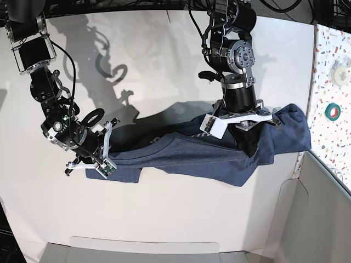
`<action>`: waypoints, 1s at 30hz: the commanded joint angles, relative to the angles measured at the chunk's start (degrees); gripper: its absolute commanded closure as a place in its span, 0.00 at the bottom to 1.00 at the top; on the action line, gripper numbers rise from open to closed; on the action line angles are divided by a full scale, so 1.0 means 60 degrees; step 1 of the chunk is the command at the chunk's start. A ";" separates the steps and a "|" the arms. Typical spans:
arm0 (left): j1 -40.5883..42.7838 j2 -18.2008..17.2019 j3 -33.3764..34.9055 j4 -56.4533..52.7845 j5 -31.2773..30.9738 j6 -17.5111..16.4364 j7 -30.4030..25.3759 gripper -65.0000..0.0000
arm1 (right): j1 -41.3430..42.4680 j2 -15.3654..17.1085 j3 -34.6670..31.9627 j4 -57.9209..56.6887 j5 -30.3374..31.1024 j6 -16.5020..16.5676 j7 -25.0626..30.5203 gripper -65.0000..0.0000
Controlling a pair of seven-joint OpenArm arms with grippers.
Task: Layout the t-shirt on the table in an organized manner, then fold the t-shirt properly
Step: 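Open both grippers and lift them off the shirt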
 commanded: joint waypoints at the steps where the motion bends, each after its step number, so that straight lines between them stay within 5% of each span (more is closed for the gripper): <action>1: -0.0063 0.0046 0.0012 0.0192 0.0134 0.0190 -0.0120 1.00 | 0.0219 0.0146 0.0133 0.0125 -0.0042 -0.0082 0.0194 1.00; 12: -0.0019 0.0046 0.0012 0.0192 0.0134 0.0190 -0.0120 1.00 | 0.0219 0.0146 0.0074 0.0125 -0.0071 -0.0082 0.0194 1.00; 17: 0.0142 0.0046 0.0188 0.0192 0.0134 0.0190 -0.0120 1.00 | 0.0146 0.0073 0.0045 0.0154 -0.0965 -0.0082 0.0194 1.00; 30: 0.1710 -0.0013 0.1243 0.0192 0.0192 0.0175 -0.0120 1.00 | -0.0469 0.0337 0.0045 0.0300 -0.1448 -0.0068 0.0150 1.00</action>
